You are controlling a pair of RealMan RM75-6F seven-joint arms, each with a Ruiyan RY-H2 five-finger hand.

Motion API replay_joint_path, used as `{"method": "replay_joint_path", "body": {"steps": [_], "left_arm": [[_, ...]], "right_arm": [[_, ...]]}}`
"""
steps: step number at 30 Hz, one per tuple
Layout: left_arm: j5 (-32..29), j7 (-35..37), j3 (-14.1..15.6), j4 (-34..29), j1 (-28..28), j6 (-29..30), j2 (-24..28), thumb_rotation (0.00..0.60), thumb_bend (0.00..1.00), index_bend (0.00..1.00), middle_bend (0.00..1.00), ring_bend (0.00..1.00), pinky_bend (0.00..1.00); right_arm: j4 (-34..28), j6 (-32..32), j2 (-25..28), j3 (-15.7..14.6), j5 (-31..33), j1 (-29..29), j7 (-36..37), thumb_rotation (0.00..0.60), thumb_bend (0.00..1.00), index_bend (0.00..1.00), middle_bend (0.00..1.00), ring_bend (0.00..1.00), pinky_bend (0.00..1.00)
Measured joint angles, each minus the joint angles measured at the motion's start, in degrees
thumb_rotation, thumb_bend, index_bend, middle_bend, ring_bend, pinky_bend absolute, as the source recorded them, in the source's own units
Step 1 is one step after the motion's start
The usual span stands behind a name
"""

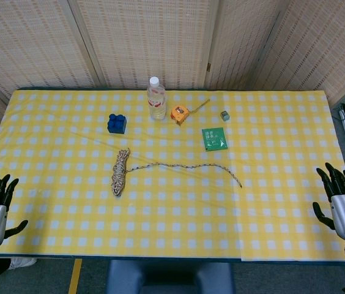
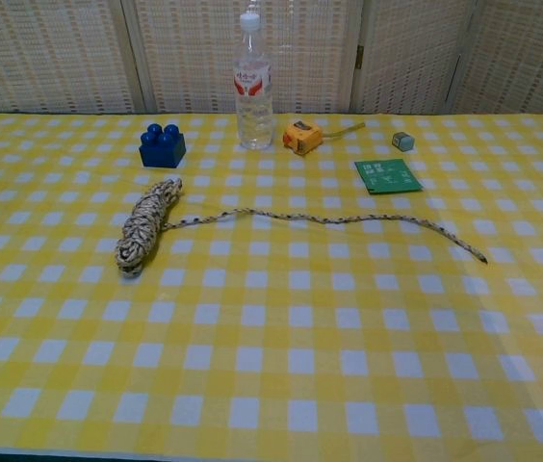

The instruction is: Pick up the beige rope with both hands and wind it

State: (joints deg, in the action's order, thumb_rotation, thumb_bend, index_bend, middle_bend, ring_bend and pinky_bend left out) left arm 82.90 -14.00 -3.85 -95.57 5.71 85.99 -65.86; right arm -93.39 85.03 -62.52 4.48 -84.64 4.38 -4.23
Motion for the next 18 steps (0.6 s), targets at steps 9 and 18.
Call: {"method": "replay_joint_path", "body": {"steps": [9, 18], "left_arm": [[-0.30, -0.50, -0.22, -0.29, 0.66, -0.89, -0.15, 0.600, 0.17, 0.06, 0.03, 0.05, 0.00], [0.90, 1.43, -0.79, -1.23, 2.01, -1.72, 0.21, 0.600, 0.17, 0.06, 0.04, 0.06, 0.00]], "right_arm": [[-0.33, 0.43, 0.38, -0.11, -0.27, -0.23, -0.63, 0.600, 0.43, 0.00, 0.00, 0.08, 0.04], [0.23, 1.17, 0.47, -0.23, -0.89, -0.61, 0.48, 0.600, 0.43, 0.00, 0.00, 0.08, 0.04]]}}
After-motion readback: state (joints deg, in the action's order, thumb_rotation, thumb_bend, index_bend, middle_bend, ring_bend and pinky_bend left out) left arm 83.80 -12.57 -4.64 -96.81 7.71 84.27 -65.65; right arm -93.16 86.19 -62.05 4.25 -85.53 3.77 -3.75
